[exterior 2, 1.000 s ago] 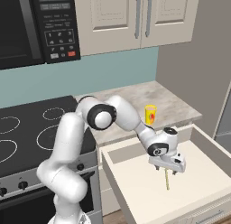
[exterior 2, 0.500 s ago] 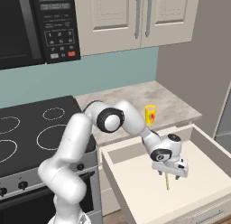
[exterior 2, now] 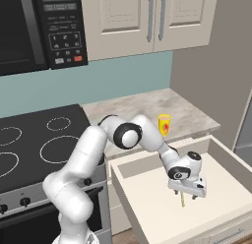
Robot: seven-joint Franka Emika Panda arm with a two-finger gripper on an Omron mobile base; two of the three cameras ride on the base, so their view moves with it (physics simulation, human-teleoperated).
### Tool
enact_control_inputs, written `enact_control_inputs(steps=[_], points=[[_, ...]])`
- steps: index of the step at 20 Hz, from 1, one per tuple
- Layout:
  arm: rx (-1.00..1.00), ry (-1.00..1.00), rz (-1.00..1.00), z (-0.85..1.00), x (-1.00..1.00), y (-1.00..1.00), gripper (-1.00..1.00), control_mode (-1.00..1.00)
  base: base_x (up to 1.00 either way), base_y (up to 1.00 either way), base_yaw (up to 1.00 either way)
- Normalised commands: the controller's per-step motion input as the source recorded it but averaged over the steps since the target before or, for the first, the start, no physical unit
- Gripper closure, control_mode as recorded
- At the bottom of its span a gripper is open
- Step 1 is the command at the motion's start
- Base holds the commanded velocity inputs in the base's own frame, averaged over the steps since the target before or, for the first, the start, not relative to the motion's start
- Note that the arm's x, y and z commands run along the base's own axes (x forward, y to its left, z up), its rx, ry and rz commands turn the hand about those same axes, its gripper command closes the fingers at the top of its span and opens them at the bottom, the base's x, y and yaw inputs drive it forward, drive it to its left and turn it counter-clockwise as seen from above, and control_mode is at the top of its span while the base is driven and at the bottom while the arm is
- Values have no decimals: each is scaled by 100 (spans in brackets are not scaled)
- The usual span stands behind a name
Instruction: Pick up the straw from the right drawer and put it inside the smoothie cup.
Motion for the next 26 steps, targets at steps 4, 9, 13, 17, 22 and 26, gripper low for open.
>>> enact_control_inputs(steps=[4,9,13,17,22,26], points=[[0,0,3,-31,1,0,-100,-100,0,0,0],[0,1,3,-34,1,0,-100,-100,0,0,0],[0,1,1,-42,0,0,-100,-100,0,0,0],[0,0,1,-48,0,0,100,-100,0,0,0],[0,0,0,-37,-1,-14,100,-100,0,0,0],[0,0,0,-4,0,-7,100,-100,0,0,0]])
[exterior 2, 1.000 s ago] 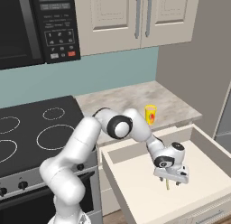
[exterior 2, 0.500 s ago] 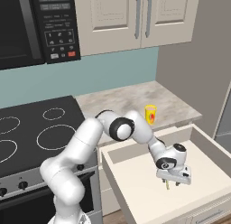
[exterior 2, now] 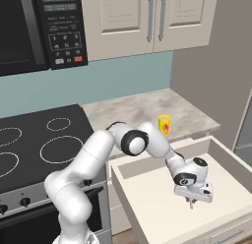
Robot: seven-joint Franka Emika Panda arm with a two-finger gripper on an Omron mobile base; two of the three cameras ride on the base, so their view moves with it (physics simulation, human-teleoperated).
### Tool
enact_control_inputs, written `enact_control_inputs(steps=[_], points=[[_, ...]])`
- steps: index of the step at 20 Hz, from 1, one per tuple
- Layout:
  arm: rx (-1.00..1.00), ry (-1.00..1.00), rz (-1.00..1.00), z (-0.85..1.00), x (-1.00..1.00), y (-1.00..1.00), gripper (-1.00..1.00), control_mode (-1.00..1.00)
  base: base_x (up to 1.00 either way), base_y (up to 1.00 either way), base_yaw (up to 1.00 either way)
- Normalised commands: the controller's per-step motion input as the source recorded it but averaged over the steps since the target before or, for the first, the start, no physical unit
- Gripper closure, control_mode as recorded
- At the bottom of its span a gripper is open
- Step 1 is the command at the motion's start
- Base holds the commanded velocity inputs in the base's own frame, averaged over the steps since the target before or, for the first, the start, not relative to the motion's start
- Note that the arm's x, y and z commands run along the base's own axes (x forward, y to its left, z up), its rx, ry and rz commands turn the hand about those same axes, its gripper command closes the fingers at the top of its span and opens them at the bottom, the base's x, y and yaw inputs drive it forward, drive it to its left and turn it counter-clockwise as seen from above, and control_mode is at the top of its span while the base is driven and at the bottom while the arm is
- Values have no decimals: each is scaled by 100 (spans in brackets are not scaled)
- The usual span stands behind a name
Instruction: Pick up the straw from the right drawer and put it inside the smoothie cup.
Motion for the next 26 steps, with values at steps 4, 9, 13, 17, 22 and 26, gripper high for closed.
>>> enact_control_inputs(steps=[4,9,13,17,22,26], points=[[0,0,0,0,0,0,100,-100,0,0,0],[0,-5,0,0,-6,0,100,-100,0,0,0],[0,-10,0,19,-22,0,100,-100,0,0,0],[0,-12,0,58,-20,0,100,-100,0,0,0],[0,-13,0,90,-12,2,100,-100,0,0,0],[-3,-15,0,100,-12,12,100,-100,0,0,0]])
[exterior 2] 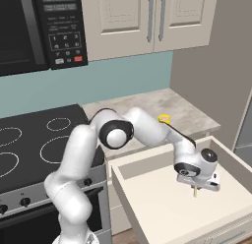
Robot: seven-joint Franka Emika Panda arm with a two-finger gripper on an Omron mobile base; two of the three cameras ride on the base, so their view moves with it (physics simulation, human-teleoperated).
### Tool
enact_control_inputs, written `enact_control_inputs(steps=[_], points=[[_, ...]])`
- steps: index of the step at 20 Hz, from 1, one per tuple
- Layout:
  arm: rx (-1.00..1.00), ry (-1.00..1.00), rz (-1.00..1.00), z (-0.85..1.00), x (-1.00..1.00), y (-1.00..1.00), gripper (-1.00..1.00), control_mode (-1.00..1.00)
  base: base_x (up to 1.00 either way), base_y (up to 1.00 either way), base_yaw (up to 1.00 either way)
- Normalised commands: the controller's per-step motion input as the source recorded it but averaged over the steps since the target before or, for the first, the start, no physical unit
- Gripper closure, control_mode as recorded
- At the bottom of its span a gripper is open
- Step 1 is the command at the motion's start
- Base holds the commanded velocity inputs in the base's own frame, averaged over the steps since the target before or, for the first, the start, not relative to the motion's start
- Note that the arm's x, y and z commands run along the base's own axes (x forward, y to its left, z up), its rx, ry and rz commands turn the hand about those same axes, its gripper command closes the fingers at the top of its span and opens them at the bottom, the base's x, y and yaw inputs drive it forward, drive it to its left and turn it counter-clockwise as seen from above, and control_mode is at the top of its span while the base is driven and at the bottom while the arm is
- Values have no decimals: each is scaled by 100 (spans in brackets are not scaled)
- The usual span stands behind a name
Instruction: Pick up the straw from the right drawer and put it inside the smoothie cup.
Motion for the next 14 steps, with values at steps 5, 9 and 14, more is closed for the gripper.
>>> enact_control_inputs(steps=[5,9,14], points=[[-7,-13,0,100,-8,28,100,-100,0,0,0],[-9,-11,0,100,-3,33,100,-100,0,0,0],[-4,-7,0,99,0,37,100,-100,0,0,0]])
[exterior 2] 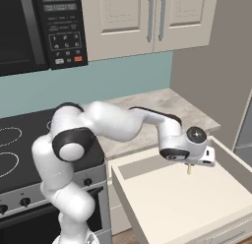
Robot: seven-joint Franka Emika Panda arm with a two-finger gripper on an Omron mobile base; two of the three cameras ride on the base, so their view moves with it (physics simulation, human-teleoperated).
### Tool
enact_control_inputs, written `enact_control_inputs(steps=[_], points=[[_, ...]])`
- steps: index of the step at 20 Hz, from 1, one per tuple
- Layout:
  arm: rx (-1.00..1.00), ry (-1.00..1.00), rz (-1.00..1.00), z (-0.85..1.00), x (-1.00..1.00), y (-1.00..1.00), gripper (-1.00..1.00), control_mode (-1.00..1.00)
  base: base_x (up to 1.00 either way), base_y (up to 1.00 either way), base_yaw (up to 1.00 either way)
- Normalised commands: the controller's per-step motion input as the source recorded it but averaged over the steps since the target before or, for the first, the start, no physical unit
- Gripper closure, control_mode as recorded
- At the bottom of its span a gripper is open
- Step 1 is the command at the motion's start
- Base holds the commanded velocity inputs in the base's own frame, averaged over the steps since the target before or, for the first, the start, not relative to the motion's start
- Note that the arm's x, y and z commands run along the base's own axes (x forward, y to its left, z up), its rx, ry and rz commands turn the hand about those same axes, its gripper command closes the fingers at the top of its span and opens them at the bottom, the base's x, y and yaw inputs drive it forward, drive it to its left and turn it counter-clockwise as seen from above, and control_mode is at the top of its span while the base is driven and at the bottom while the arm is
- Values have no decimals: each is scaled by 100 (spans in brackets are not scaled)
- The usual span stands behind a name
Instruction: Pick up the straw from the right drawer and put it inside the smoothie cup.
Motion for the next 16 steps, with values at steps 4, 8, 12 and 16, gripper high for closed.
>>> enact_control_inputs(steps=[4,8,12,16], points=[[0,-6,-1,80,0,24,100,-100,0,0,0],[0,-9,-5,72,0,31,100,-100,0,0,0],[-1,-7,-8,87,15,32,100,-100,0,0,0],[-6,-16,-9,72,31,38,100,-100,0,0,0]])
